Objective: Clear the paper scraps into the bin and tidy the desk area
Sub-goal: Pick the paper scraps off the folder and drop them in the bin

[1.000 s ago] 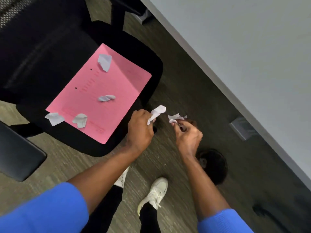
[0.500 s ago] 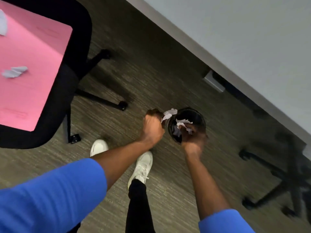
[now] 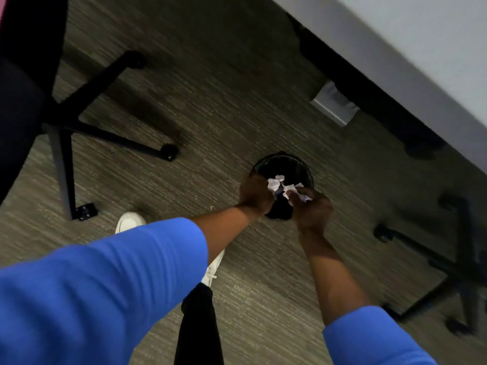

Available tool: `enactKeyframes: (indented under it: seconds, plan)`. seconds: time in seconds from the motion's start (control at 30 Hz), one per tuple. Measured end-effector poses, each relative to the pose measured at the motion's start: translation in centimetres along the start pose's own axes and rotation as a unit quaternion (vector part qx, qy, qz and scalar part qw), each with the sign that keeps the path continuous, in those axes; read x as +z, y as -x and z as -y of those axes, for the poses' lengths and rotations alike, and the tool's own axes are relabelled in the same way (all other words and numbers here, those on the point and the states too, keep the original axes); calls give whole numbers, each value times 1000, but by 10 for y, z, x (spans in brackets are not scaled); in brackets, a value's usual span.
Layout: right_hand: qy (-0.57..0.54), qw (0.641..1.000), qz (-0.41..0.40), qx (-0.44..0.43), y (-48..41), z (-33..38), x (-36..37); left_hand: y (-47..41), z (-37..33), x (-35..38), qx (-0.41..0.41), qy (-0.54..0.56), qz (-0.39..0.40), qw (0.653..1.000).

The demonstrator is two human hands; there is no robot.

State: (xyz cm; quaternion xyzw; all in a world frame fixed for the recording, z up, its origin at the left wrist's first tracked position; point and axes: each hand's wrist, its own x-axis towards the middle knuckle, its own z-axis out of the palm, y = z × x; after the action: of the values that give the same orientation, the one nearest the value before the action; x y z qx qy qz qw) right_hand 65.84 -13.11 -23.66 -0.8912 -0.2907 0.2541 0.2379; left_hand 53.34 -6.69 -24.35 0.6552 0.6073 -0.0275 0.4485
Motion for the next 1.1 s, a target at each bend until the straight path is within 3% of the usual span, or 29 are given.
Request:
enactKeyframes:
  seconds: [0.17,0.27,0.37,0.5,0.7,0.87,0.93,1.03,1.1]
  plan:
    - [-4,998,43,44,-17,-25,6,-15,-5,23,-17,45,53,997]
    - [-21,998,43,50,-24,-38,6,-21,-10,33,-78,123,75,986]
    - [-87,986,95,110,-31,-44,5,-29,-14,37,-124,201,83,968]
    - [-78,991,64,87,-30,-47,12,-32,-11,36,-155,252,81,952]
    - [-81,991,72,81,-25,-45,20,-24,0,34,-137,249,90,955]
    - [-32,998,41,32,-13,-23,22,-4,8,15,-44,150,84,984]
    - [-37,999,31,21,-4,-7,22,9,15,2,-31,134,63,989]
    - [-37,999,23,-20,11,22,21,32,27,-24,-57,103,-31,993]
    - [-40,997,26,-59,21,45,23,50,39,-44,-86,141,-85,983]
